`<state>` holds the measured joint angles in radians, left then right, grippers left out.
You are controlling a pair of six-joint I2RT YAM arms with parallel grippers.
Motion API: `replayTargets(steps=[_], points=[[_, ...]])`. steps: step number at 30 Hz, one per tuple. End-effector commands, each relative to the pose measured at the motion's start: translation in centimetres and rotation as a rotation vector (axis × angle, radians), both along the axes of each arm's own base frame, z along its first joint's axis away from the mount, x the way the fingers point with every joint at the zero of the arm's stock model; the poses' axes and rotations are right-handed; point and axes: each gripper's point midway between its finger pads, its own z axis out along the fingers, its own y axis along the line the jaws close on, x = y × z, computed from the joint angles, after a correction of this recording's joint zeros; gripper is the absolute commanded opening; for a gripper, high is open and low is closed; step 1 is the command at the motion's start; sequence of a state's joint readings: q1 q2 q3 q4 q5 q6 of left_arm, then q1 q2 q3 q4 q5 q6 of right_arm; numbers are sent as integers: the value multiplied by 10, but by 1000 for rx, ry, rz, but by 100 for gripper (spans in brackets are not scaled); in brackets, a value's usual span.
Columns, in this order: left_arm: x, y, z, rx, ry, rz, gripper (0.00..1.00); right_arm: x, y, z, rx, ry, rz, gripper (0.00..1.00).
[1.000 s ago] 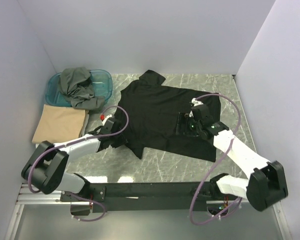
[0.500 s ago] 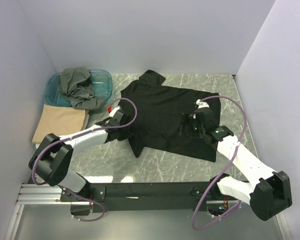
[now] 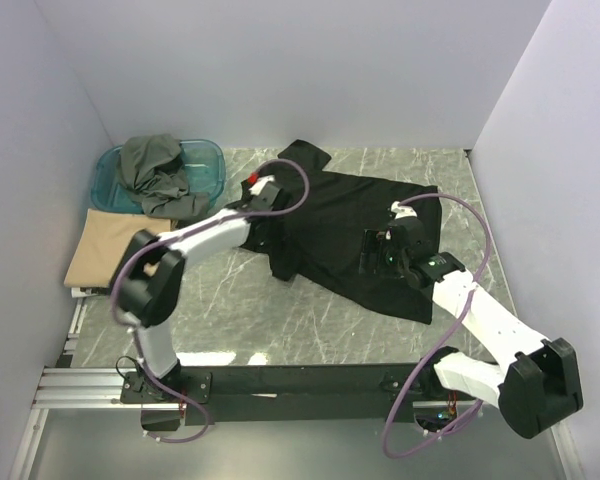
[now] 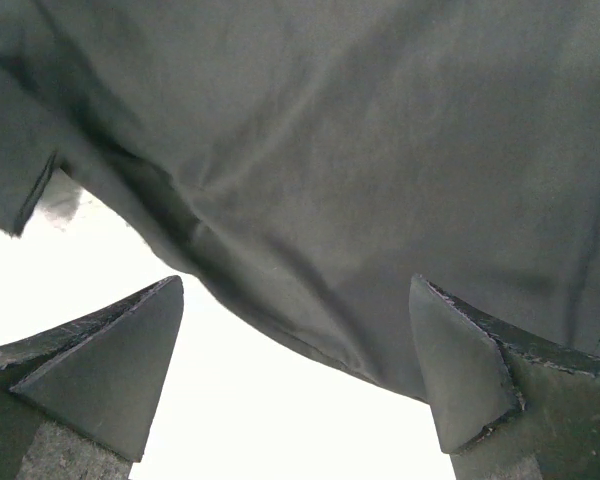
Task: Fold and stack the t-shirts
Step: Flatten the tshirt out
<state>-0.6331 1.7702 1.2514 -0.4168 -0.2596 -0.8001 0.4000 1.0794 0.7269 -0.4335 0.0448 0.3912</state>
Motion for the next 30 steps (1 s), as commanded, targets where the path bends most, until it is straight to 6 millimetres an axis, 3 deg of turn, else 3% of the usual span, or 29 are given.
replayTargets(steps=[1,2,3,7,10,11,13,14,16,17,19,20,21,22,23,24,26,30], points=[[23,-13,-5,88,-6,-87,1,6,-2,-2,-10,-14,-2,100],[28,-16,-19,117,13,-112,1,7,-1,-3,-7,-11,-2,100],[41,-25,-9,105,-20,-122,1,7,-2,-5,-8,-6,-4,100],[67,-43,-5,107,-60,-154,9,8,-2,-8,-13,5,-6,100],[79,-55,-2,95,-75,-175,40,10,-4,-9,-24,11,-12,100],[80,-57,0,93,-77,-186,56,10,-5,-10,-28,14,-17,100],[80,-59,6,77,-90,-186,67,11,-5,-11,-30,16,-21,100],[79,-58,15,67,-104,-186,80,11,-5,-12,-31,19,-20,100],[71,-51,18,70,-104,-180,87,12,-5,-12,-31,21,-20,100],[69,-49,36,47,-134,-164,94,11,-4,-13,-31,24,-18,100],[55,-35,33,58,-122,-135,100,11,-4,-13,-28,27,-16,100],[50,-30,51,23,-154,-107,100,11,-4,-15,-32,32,-19,100],[37,-19,37,36,-124,-91,99,11,-4,-14,-32,29,-18,100],[30,-14,37,23,-121,-60,99,11,-4,-13,-30,26,-18,100],[25,-10,53,-9,-155,-43,100,10,-4,-14,-30,28,-17,100],[11,1,35,4,-118,-30,99,10,-4,-14,-29,25,-17,100],[-5,7,30,-36,-106,-16,99,10,0,-14,-13,26,-5,100],[-17,2,20,-111,-81,-7,100,11,2,-16,-2,34,1,100]])
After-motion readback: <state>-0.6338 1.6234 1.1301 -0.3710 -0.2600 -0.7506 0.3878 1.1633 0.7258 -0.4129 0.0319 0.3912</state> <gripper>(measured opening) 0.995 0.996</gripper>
